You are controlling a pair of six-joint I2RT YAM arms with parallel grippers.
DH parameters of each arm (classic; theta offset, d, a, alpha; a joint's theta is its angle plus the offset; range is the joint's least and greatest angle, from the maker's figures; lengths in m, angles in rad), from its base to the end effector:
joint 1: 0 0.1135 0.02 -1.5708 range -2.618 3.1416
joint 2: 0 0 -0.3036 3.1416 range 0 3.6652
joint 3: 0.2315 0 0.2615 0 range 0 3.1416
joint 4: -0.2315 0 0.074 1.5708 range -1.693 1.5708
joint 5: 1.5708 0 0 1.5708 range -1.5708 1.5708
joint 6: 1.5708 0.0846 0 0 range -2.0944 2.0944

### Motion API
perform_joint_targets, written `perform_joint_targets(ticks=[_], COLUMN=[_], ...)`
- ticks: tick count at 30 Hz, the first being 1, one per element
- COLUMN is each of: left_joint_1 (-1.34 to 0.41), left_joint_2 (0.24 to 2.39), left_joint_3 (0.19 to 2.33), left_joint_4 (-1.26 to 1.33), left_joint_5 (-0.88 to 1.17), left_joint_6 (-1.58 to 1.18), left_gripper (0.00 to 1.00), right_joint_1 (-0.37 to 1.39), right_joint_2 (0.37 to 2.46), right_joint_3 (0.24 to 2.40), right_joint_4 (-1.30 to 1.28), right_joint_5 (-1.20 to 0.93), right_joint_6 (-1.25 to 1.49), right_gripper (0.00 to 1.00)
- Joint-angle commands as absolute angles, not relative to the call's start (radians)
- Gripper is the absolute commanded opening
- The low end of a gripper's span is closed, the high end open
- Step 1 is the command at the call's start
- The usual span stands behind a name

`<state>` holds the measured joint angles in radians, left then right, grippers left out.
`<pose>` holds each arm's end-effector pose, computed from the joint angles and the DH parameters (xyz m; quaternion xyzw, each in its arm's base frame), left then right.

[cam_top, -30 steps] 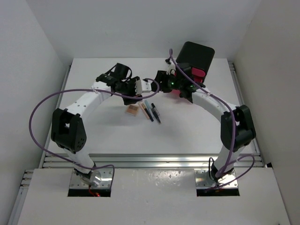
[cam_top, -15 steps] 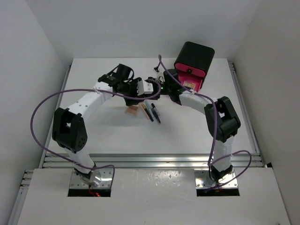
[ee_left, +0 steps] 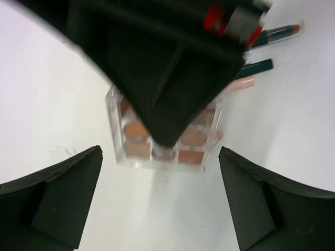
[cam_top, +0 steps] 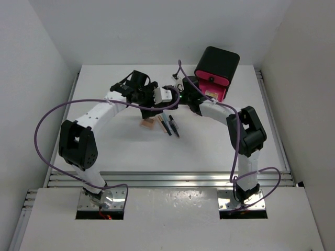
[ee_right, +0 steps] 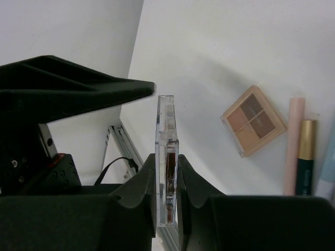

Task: Organize the makeup

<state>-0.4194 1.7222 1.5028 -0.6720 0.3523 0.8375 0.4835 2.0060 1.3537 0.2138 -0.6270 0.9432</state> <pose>0.3751 -0.1992 0.2975 0.5930 0.7166 -0.0936 0.3552 0.4335 0.2837 0.2215 0.0219 0.8194 0.5307 0.2155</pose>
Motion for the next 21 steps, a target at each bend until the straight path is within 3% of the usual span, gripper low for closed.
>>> perform_joint_targets(ticks=[1, 5, 13, 21], left_joint_1=[-0.430, -0.430, -0.350, -0.321], left_joint_2=[1.721, 1.701, 1.651, 1.614], left_joint_3=[1.563, 1.601, 1.542, 1.436], left_joint_4=[-0.664, -0.655, -0.655, -0.655], left_joint_5=[0.272, 0.120, 0.120, 0.120], left_joint_6=[0.786, 0.694, 0.583, 0.563], left_gripper=[1.00, 1.00, 1.00, 1.00], right_joint_1=[0.419, 0.302, 0.129, 0.120], right_joint_2=[1.931, 1.864, 1.864, 1.982], right_joint_3=[1.342, 1.341, 1.344, 1.430], right_joint_4=[0.291, 0.163, 0.101, 0.084], right_joint_5=[-0.589, -0.505, -0.357, -0.301], right_joint_6=[0.948, 0.867, 0.810, 0.796], right_gripper=[0.00, 0.00, 0.00, 0.00])
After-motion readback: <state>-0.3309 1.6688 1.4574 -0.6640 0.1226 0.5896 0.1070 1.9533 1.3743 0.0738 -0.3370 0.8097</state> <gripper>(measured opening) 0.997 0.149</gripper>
